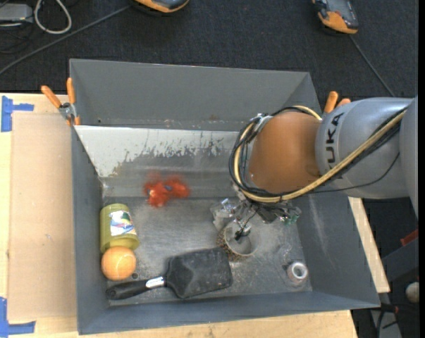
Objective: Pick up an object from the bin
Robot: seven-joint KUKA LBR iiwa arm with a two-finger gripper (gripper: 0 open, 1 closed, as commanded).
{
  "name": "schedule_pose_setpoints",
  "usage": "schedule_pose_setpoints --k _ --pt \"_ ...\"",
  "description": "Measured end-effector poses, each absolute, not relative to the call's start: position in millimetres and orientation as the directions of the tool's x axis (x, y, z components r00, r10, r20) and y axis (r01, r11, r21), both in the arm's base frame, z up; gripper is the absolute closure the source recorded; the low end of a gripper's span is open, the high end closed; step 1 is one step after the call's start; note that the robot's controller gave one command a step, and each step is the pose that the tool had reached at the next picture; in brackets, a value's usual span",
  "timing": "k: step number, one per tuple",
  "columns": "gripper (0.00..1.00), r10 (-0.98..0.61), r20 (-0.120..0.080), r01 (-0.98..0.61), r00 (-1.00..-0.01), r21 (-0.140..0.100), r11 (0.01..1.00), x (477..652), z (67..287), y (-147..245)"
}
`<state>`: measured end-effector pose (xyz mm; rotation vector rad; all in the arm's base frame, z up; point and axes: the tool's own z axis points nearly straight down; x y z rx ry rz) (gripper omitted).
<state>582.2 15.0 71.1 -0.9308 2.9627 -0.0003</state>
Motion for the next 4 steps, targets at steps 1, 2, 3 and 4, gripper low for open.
schedule_pose_setpoints --k 1,2,3,4 --pt "1.0 -0.571 -0.035 -0.571 -0.82 -0.011 0.821 582.2 71.1 14.9" --pt "1.0 -0.632 -0.036 -0.632 -0.774 -0.017 0.775 531.3 71.0 44.2" --pt "1.0 -0.632 -0.052 -0.632 -0.773 -0.031 0.775 503.4 73.3 84.1" --pt "1.0 -0.62 -0.036 -0.62 -0.784 -0.019 0.785 503.4 136.5 68.9"
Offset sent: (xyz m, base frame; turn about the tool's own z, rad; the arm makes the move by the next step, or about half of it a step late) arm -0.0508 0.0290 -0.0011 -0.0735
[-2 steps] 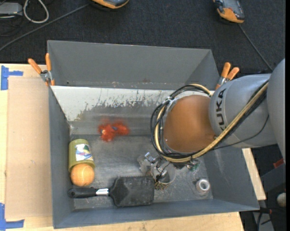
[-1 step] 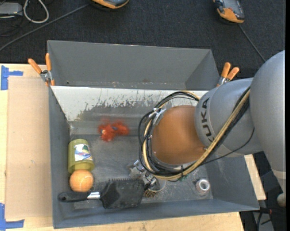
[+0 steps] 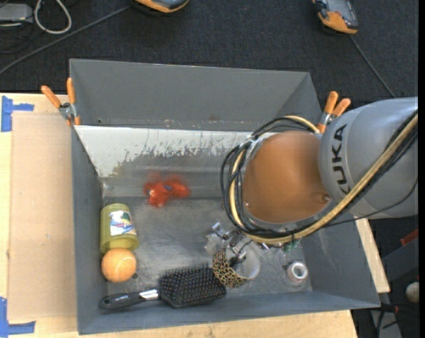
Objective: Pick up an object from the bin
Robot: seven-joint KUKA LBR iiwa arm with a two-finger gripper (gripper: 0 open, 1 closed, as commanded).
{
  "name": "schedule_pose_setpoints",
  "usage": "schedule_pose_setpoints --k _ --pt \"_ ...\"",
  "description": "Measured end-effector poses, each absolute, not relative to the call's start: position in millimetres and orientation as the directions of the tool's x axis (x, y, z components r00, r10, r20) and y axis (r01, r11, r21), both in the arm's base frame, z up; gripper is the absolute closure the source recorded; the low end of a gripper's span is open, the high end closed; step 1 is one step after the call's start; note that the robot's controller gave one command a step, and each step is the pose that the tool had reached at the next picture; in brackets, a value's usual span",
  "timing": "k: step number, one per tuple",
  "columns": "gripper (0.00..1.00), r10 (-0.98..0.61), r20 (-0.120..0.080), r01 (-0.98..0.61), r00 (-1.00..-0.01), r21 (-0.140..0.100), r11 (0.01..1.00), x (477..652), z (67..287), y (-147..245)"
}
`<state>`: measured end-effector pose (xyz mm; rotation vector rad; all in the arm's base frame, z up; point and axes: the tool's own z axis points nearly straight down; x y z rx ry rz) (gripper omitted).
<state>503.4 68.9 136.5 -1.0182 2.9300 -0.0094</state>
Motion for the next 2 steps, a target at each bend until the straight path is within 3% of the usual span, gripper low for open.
schedule_pose_setpoints --k 1,2 --pt "1.0 -0.56 -0.044 -0.559 -0.827 -0.02 0.829 487.8 121.6 82.1" --pt "1.0 -0.701 -0.044 -0.7 -0.712 -0.035 0.713 486.0 101.5 93.9"
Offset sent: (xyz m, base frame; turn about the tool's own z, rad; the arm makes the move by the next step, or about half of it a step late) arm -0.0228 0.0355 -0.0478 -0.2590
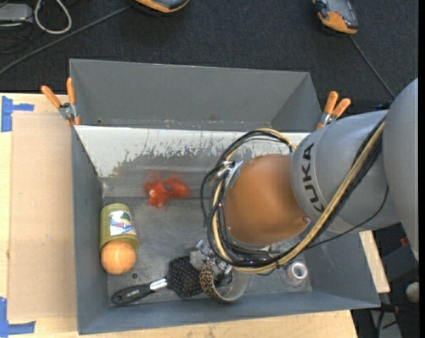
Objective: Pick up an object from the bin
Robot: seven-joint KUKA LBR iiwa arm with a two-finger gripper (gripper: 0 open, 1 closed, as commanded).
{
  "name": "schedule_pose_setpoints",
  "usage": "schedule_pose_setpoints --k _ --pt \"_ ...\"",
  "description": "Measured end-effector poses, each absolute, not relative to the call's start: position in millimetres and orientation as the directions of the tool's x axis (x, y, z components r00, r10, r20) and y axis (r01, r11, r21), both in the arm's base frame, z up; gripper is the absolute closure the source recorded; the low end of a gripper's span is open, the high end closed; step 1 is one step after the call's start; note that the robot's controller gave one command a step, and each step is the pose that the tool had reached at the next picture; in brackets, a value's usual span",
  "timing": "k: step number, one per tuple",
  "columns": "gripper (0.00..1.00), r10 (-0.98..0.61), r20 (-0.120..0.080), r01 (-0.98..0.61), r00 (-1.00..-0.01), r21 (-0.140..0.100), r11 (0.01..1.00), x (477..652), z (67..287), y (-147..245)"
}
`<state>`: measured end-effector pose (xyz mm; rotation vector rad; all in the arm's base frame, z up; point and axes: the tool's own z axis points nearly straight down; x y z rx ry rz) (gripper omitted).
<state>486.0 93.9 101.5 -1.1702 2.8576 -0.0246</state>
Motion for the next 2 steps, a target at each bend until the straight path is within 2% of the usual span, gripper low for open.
schedule_pose_setpoints --k 1,2 --pt "1.0 -0.793 -0.039 -0.792 -0.608 -0.045 0.609 487.0 95.8 98.9" --pt "1.0 -0.838 -0.065 -0.837 -0.542 -0.05 0.545 493.4 87.5 78.4"
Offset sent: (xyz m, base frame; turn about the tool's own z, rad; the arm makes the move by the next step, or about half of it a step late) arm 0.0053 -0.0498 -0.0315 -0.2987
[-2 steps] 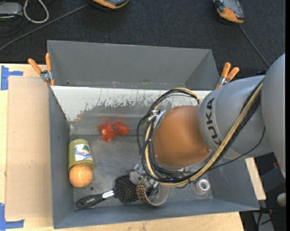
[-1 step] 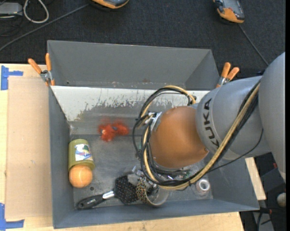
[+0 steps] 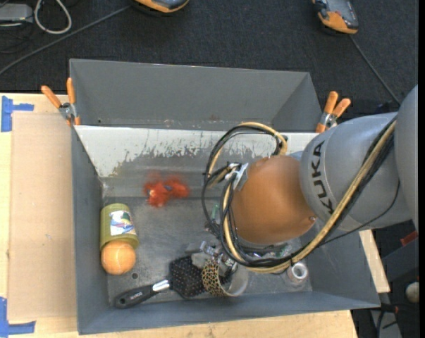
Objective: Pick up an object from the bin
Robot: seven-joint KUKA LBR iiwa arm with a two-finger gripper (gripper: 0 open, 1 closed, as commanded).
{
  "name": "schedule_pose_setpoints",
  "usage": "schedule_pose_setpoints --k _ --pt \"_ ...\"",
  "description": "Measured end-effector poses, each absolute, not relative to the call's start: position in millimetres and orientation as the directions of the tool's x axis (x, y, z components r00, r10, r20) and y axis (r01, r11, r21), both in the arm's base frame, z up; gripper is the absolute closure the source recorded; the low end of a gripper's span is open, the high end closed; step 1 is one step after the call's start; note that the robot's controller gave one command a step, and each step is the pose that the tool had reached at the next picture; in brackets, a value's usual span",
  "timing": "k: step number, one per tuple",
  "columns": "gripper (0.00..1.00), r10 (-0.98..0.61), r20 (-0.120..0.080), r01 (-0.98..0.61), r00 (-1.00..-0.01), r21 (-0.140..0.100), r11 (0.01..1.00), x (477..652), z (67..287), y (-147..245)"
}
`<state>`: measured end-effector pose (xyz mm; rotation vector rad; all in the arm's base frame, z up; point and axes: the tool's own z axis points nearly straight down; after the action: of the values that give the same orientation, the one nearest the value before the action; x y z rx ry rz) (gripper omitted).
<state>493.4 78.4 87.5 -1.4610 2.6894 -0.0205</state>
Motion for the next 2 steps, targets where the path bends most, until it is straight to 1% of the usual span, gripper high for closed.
schedule_pose_setpoints --k 1,2 --pt "1.0 -0.863 -0.058 -0.861 -0.502 -0.06 0.505 494.9 86.9 75.8" --pt "1.0 -0.918 -0.055 -0.916 -0.392 -0.072 0.395 499.0 84.1 79.1"
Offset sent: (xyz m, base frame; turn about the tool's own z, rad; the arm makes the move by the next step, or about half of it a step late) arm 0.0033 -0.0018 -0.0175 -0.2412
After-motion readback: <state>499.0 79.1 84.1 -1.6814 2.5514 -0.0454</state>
